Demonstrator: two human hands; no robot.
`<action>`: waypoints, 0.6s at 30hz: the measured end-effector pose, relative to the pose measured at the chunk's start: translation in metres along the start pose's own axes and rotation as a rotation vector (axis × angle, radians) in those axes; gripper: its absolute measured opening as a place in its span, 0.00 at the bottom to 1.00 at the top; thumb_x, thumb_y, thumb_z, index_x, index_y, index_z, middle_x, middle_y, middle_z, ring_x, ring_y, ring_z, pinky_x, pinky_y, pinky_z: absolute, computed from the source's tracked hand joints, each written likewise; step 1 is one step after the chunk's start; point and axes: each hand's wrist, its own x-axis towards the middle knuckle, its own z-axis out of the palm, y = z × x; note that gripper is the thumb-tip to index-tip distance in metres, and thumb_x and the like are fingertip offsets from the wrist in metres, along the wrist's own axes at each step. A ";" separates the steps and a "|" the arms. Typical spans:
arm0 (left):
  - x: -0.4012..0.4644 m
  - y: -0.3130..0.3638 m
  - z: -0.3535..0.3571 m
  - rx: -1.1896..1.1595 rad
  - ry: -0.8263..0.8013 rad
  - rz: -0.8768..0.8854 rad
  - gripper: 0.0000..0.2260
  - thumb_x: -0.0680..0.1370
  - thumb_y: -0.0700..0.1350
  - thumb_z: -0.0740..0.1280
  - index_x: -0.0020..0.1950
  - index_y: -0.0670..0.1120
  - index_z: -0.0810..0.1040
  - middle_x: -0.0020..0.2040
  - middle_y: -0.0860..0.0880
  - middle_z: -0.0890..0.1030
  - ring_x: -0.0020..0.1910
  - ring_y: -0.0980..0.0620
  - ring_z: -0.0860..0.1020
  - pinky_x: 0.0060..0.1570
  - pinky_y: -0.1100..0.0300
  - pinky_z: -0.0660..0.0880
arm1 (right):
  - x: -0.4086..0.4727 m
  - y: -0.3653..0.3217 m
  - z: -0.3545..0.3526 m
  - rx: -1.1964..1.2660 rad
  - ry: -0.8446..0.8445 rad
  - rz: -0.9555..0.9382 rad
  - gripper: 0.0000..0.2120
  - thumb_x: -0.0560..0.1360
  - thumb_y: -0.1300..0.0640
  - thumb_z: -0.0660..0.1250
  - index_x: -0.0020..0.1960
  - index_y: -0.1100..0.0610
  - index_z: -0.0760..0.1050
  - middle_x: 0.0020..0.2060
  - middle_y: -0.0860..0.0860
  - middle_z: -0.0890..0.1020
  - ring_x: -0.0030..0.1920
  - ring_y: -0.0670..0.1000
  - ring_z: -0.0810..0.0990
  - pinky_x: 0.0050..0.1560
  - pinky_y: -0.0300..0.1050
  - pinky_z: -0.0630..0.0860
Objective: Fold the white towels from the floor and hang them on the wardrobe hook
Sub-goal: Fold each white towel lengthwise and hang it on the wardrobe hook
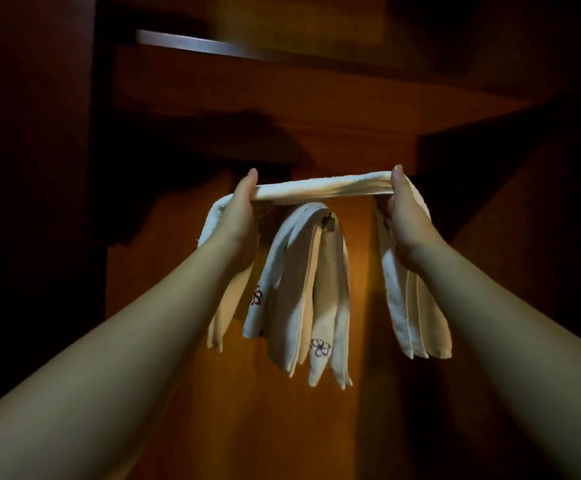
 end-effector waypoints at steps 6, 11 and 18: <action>0.050 -0.020 0.005 0.171 -0.037 -0.050 0.25 0.80 0.68 0.56 0.56 0.49 0.80 0.43 0.54 0.87 0.41 0.62 0.84 0.34 0.69 0.75 | 0.067 0.027 0.013 0.011 0.007 0.068 0.36 0.72 0.25 0.60 0.75 0.42 0.70 0.70 0.49 0.77 0.70 0.52 0.75 0.73 0.58 0.69; 0.075 -0.034 0.001 0.197 -0.008 -0.057 0.30 0.80 0.69 0.56 0.62 0.46 0.81 0.52 0.49 0.87 0.50 0.57 0.85 0.44 0.64 0.74 | 0.091 0.056 0.018 0.015 -0.007 0.122 0.37 0.71 0.24 0.60 0.74 0.42 0.70 0.70 0.50 0.76 0.70 0.54 0.75 0.73 0.59 0.69; 0.076 -0.063 -0.006 0.189 0.007 -0.092 0.30 0.81 0.66 0.56 0.68 0.44 0.78 0.63 0.44 0.82 0.63 0.49 0.79 0.58 0.55 0.72 | 0.092 0.108 0.017 0.292 -0.143 0.373 0.49 0.68 0.21 0.55 0.81 0.48 0.58 0.78 0.55 0.65 0.77 0.58 0.65 0.77 0.63 0.59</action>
